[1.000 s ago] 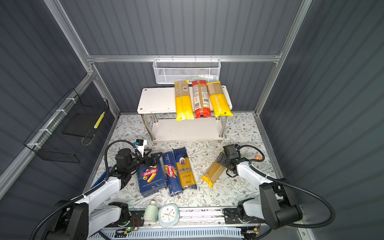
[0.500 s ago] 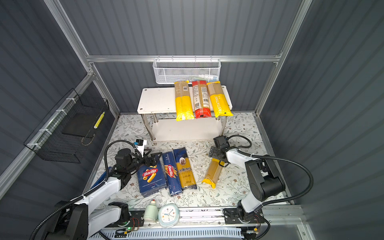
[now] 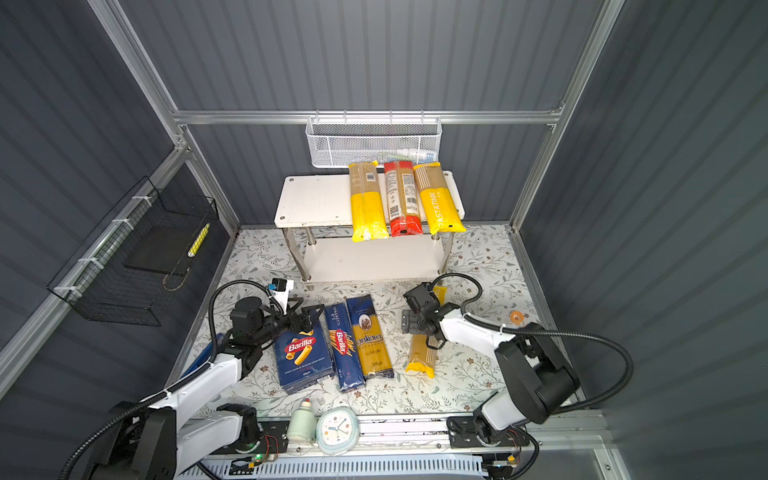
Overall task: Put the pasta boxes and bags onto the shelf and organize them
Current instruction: 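Lower the right gripper and close it on the PASTATIME bag's end, then lift the PASTATIME bag upright with the right gripper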
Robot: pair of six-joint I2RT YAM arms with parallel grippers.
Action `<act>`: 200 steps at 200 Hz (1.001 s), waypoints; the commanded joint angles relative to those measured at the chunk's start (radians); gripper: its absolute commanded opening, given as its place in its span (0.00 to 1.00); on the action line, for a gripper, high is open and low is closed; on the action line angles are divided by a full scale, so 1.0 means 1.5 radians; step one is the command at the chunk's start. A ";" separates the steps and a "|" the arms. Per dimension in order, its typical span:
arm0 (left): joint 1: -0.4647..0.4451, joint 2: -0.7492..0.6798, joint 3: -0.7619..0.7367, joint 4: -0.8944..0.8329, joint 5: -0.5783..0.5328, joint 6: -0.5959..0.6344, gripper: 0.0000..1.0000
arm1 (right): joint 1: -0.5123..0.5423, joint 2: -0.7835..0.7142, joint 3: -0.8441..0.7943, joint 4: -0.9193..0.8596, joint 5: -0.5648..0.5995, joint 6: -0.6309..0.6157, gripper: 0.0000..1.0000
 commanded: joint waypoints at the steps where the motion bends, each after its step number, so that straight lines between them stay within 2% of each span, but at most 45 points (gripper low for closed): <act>1: -0.003 -0.005 0.008 -0.003 -0.002 0.008 0.99 | 0.021 -0.050 -0.033 -0.040 0.029 0.029 0.98; 23: -0.003 -0.006 0.008 -0.003 -0.001 0.007 0.99 | 0.022 -0.064 -0.062 -0.044 0.039 0.081 0.99; 54: -0.003 -0.007 0.006 -0.003 -0.002 0.008 0.99 | 0.022 -0.026 -0.056 -0.067 0.063 0.123 0.99; 147: -0.003 -0.006 0.006 0.001 0.001 0.004 0.99 | 0.032 0.038 -0.042 -0.007 0.072 0.181 0.99; 200: -0.003 -0.016 0.002 -0.001 -0.005 0.006 0.99 | 0.042 0.101 -0.001 -0.048 0.085 0.202 0.99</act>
